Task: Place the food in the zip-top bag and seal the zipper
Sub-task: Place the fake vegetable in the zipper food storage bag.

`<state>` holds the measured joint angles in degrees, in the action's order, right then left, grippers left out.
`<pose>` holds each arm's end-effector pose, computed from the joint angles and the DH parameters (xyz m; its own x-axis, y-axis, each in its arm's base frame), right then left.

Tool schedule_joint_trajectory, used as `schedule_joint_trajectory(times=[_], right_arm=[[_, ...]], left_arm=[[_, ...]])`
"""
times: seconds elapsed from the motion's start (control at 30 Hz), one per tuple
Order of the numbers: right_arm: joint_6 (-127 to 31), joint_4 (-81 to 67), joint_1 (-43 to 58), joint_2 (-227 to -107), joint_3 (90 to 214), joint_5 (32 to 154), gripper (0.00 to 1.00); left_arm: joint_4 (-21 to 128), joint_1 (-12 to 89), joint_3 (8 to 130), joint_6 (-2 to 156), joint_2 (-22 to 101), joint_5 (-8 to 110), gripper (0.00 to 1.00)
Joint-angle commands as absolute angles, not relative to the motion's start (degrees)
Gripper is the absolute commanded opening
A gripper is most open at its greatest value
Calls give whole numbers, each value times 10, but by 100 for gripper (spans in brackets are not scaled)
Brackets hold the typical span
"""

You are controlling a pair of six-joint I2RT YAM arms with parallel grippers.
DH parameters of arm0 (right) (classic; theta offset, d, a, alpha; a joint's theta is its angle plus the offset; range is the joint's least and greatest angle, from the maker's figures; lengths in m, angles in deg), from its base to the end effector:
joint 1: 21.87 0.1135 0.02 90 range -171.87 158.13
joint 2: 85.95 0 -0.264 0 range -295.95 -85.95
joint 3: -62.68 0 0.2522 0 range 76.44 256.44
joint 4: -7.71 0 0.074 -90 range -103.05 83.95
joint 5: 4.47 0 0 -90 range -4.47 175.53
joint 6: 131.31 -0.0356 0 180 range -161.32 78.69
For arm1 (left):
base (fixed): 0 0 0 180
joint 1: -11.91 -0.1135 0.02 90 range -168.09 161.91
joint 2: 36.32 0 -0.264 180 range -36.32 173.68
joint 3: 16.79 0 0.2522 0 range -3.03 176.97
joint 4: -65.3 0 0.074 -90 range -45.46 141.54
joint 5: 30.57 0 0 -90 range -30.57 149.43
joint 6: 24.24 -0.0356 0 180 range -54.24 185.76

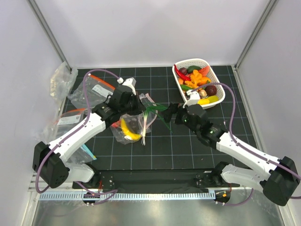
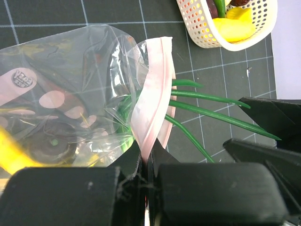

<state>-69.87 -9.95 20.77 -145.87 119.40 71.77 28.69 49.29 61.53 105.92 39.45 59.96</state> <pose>0.1830 0.1570 0.2892 -0.4665 0.2017 -0.8612 -0.3090 0.8751 0.3724 0.2369 -0.1806 0.3192 -0.7277 -0.2556 -0.6365 0.1723 0.8301 -0.5303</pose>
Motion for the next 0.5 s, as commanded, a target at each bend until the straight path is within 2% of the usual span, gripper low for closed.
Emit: schedule_joint_trajectory(times=[0.0, 0.23, 0.33, 0.47], right_arm=[[-748, 3, 200, -1436, 1161, 730, 99], [-757, 125, 197, -1435, 1100, 749, 100], [-754, 188, 197, -1437, 1077, 771, 100], [-742, 210, 197, -1442, 1072, 774, 100]], left_arm=[[324, 489, 610, 1067, 370, 608, 1], [337, 488, 603, 1075, 371, 596, 1], [344, 488, 603, 1084, 378, 555, 1], [354, 488, 602, 1091, 384, 531, 0]])
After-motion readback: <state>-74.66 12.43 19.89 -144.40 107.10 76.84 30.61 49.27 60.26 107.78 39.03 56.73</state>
